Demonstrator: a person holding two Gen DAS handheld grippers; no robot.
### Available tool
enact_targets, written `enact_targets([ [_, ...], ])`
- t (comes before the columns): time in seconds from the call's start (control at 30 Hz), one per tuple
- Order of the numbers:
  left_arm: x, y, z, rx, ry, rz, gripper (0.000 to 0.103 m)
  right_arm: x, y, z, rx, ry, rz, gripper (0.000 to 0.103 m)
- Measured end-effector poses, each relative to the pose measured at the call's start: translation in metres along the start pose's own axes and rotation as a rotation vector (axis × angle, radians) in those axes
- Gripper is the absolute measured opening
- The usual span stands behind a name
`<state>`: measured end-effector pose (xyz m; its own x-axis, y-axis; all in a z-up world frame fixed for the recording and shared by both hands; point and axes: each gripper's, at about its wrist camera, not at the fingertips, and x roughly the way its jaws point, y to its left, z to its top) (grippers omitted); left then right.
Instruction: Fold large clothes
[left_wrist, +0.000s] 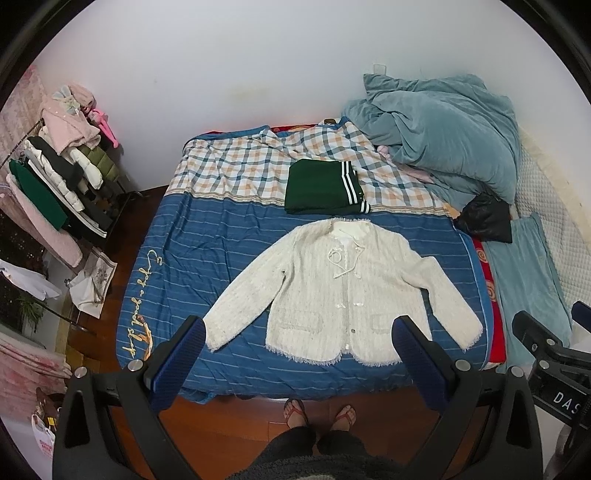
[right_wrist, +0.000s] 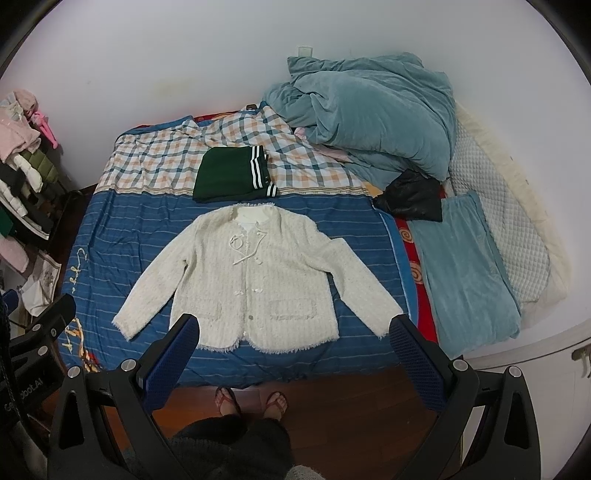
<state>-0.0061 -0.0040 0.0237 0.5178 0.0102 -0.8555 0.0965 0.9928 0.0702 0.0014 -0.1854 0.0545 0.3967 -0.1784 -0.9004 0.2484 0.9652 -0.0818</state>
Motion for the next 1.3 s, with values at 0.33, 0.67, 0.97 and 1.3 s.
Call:
enact_targets([
  [0.33,-0.003,0.002,0.003,0.000,-0.005,-0.002,0.103,-0.003,0.001,0.001,-0.001,-0.003,0.001,0.103],
  [0.67,-0.005,0.001,0.004,-0.003,-0.010,0.000,0.103,-0.006,0.002,0.006,-0.001,-0.008,0.002,0.103],
  [0.97,-0.006,-0.001,0.007,-0.004,-0.016,0.000,0.103,-0.008,0.003,0.009,0.000,-0.010,0.003,0.103],
  [1.3,-0.008,-0.002,0.008,-0.006,-0.021,-0.001,0.103,-0.009,0.004,0.010,0.002,-0.012,0.003,0.103],
])
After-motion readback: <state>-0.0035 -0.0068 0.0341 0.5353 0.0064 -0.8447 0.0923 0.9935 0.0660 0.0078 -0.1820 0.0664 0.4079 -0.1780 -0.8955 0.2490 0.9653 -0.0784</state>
